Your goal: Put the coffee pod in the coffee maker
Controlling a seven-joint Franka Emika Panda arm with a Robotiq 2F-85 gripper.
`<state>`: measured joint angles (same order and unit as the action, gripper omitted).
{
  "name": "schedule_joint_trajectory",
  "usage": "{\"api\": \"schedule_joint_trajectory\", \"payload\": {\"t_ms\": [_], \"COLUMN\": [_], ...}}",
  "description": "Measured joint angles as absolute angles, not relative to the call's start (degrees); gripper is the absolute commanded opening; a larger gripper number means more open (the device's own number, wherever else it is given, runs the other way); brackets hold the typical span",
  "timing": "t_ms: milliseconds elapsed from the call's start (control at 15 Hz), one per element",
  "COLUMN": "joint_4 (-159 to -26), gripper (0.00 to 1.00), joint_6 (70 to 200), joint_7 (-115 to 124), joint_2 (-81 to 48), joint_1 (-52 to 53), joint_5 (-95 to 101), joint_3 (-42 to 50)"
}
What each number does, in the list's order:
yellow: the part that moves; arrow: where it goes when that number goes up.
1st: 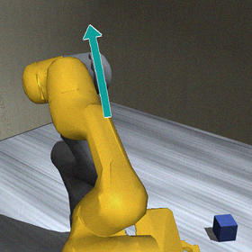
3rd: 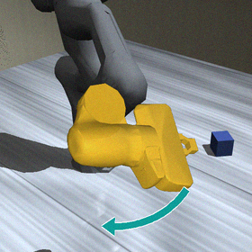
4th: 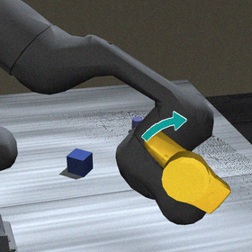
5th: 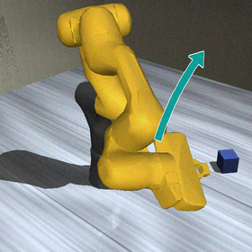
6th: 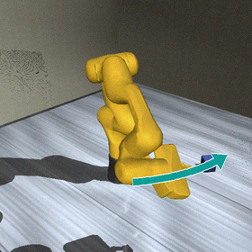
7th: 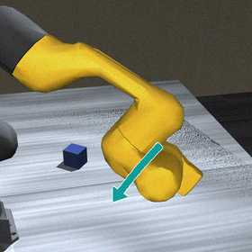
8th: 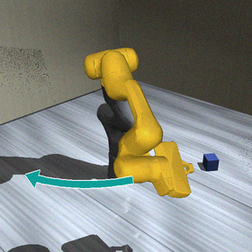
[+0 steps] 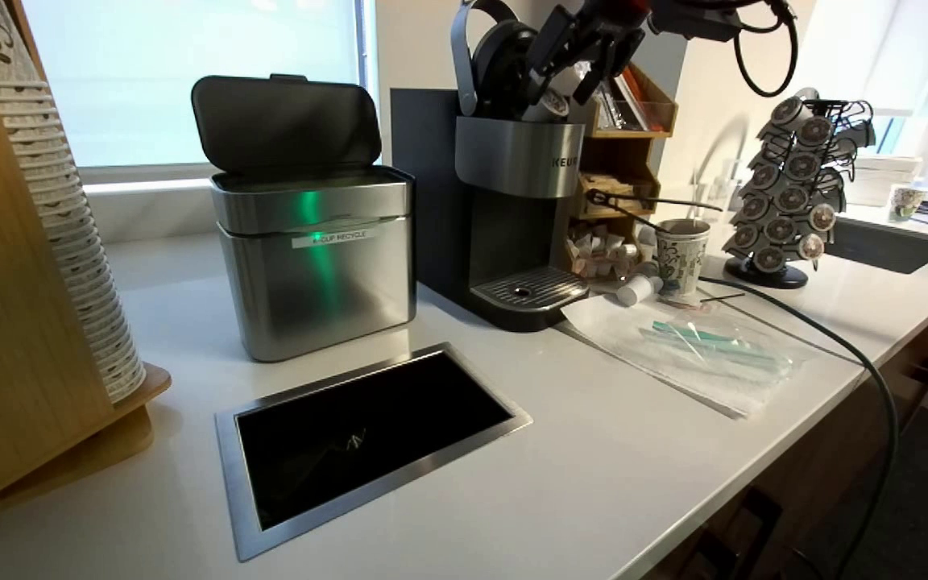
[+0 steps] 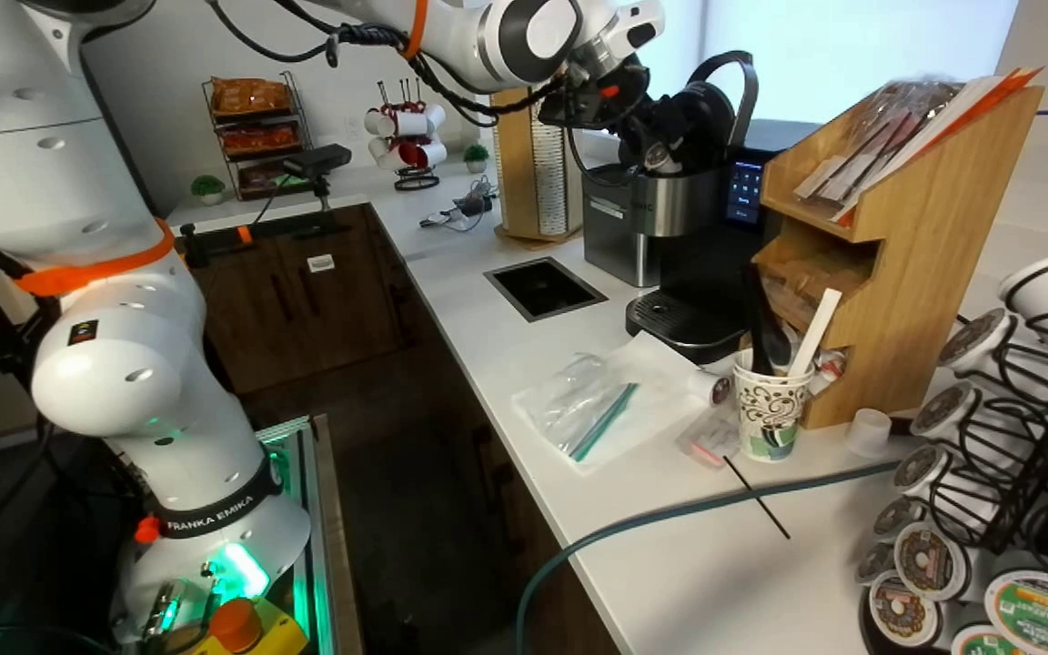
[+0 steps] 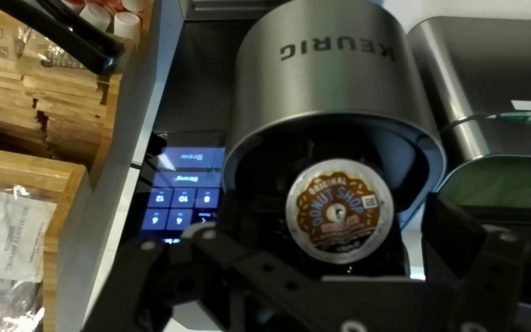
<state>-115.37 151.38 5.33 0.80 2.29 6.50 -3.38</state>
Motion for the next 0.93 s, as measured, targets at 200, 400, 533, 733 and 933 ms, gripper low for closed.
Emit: {"api": "schedule_joint_trajectory", "payload": {"t_ms": [200,400,533,733,933], "joint_4": [-114.7,-114.0,-113.9,-113.8,-113.4], "gripper": [0.95,0.7,0.53,0.31,0.28], "joint_6": [151.4,151.4,151.4,151.0,149.8], "joint_7": [6.0,7.3,8.5,10.3,12.0], "joint_2": [0.3,-0.2,-0.2,-0.2,-0.2], "joint_1": [2.4,2.4,2.4,2.5,2.6], "joint_5": [6.5,7.0,7.7,9.0,10.8], "joint_3": [-3.4,-3.4,-3.4,-3.4,-3.5]}}
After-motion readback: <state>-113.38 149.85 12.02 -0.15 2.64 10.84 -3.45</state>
